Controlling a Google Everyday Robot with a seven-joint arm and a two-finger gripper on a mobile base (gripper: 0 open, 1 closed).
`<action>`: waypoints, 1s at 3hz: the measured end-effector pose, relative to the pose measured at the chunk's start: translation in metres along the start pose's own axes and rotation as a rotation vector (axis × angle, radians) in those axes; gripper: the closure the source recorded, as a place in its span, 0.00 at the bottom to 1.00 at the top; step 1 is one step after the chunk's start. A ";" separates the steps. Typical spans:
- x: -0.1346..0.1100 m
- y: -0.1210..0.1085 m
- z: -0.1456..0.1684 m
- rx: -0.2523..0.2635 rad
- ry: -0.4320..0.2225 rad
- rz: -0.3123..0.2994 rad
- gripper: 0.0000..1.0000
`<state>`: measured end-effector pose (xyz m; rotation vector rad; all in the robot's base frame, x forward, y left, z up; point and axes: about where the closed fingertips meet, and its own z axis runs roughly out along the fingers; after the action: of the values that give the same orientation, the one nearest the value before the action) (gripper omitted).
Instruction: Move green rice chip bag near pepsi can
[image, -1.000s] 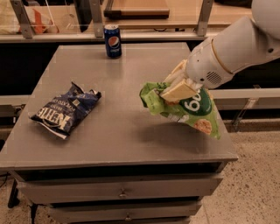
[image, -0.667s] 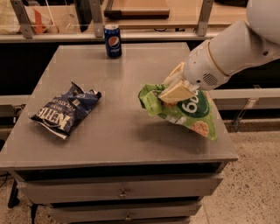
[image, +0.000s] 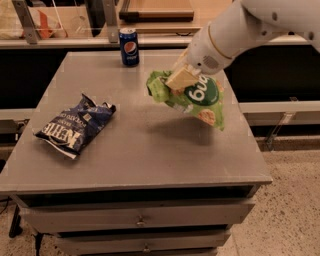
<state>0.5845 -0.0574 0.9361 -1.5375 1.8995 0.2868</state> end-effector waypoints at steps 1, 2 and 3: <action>-0.026 -0.036 0.003 0.087 0.012 -0.014 1.00; -0.037 -0.073 0.012 0.162 0.024 0.002 1.00; -0.031 -0.104 0.018 0.218 0.038 0.042 1.00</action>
Offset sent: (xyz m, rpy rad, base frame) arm 0.1206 0.0127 0.0411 -0.0481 -0.1709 -0.1883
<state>0.6908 -0.0520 0.9659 -1.3681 1.9249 0.0658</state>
